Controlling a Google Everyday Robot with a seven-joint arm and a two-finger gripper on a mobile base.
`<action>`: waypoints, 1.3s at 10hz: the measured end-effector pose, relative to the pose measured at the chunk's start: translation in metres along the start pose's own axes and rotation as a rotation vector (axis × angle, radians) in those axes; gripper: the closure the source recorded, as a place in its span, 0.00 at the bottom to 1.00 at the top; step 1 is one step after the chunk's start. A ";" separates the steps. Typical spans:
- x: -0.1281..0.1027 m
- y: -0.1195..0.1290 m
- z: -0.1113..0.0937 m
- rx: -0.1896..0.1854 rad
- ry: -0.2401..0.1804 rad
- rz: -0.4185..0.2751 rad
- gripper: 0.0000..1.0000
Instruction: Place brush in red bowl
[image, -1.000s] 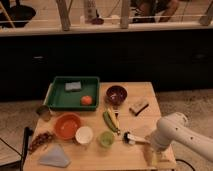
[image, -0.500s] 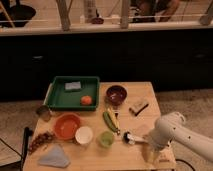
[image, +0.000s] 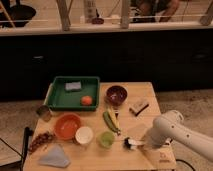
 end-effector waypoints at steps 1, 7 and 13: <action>0.000 -0.004 -0.001 0.012 -0.001 -0.003 1.00; -0.013 -0.031 -0.004 0.028 -0.008 -0.047 1.00; -0.016 -0.041 -0.015 0.037 0.003 -0.068 1.00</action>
